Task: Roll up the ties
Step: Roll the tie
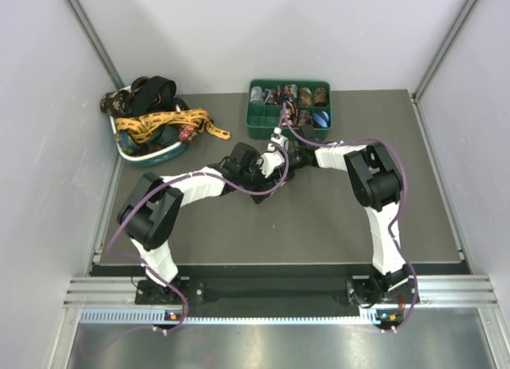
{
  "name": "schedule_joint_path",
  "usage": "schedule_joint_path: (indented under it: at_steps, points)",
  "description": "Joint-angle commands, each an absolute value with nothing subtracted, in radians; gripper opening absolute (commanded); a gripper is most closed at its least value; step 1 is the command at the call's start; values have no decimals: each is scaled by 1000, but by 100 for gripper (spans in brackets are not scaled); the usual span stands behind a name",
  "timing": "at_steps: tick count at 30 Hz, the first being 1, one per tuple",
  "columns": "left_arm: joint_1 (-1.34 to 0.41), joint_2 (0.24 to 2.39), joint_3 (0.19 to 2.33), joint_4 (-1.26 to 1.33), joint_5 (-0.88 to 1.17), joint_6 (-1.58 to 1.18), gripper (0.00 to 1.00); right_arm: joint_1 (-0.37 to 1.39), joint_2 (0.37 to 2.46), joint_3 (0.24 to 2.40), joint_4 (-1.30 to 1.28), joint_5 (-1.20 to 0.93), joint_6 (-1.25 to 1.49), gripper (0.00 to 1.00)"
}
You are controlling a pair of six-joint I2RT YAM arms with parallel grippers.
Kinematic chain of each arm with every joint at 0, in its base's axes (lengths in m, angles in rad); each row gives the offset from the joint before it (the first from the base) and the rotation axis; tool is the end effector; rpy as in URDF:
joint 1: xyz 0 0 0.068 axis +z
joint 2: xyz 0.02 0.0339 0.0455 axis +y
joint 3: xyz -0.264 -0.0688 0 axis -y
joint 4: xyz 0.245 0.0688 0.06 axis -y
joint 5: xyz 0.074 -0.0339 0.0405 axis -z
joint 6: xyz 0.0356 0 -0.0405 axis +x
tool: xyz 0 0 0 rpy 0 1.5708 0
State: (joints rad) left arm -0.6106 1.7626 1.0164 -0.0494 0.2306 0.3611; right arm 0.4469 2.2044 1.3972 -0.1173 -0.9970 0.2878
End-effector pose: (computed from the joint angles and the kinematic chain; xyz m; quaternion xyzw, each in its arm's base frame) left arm 0.2960 -0.2171 0.1728 0.4679 0.7929 -0.1524 0.3593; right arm 0.3886 0.2194 0.1163 -0.2175 0.8181 0.5233 0.0975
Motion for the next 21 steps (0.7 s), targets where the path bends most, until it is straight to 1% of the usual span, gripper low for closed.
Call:
schedule_joint_path:
  at_steps: [1,14,18,21]
  points:
    - [-614,1799,1086,-52,239,394,99,463,2237,1427,-118,-1006,252,8]
    - [-629,1908,1175,-123,123,394,98,466,2240,1416,-78,-1040,281,10]
    - [-638,1945,1207,-155,68,393,95,465,2240,1408,-69,-1046,287,11]
    - [-640,1956,1224,-176,77,400,85,465,2241,1407,-66,-1046,288,13]
